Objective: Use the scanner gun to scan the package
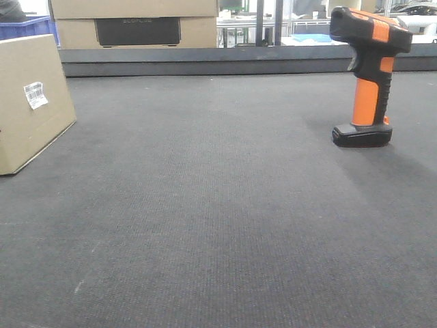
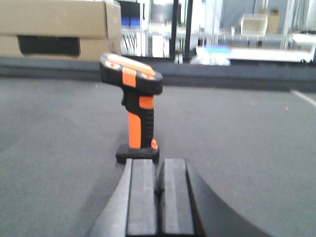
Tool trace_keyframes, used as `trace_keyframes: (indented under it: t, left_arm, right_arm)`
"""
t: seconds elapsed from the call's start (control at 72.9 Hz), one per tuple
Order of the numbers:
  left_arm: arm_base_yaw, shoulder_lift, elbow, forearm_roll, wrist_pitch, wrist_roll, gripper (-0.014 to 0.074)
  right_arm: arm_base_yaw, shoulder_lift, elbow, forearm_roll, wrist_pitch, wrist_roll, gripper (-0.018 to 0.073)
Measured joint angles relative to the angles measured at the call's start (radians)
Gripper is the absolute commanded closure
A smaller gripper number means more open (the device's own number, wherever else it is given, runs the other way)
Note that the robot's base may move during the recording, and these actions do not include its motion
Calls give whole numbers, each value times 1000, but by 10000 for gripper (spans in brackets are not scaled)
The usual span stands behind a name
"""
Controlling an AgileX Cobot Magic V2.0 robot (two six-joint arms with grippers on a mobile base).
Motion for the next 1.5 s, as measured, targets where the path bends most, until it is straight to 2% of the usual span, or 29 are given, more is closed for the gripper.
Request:
trace_keyframes:
  t: [0.247,1.496]
  left_arm:
    - [0,0,0,0,0,0,707]
    - [0,0,0,0,0,0,707]
  right_arm:
    - [0,0,13,12,-45,-5,721]
    - [-1,0,13,61,0,-17,721]
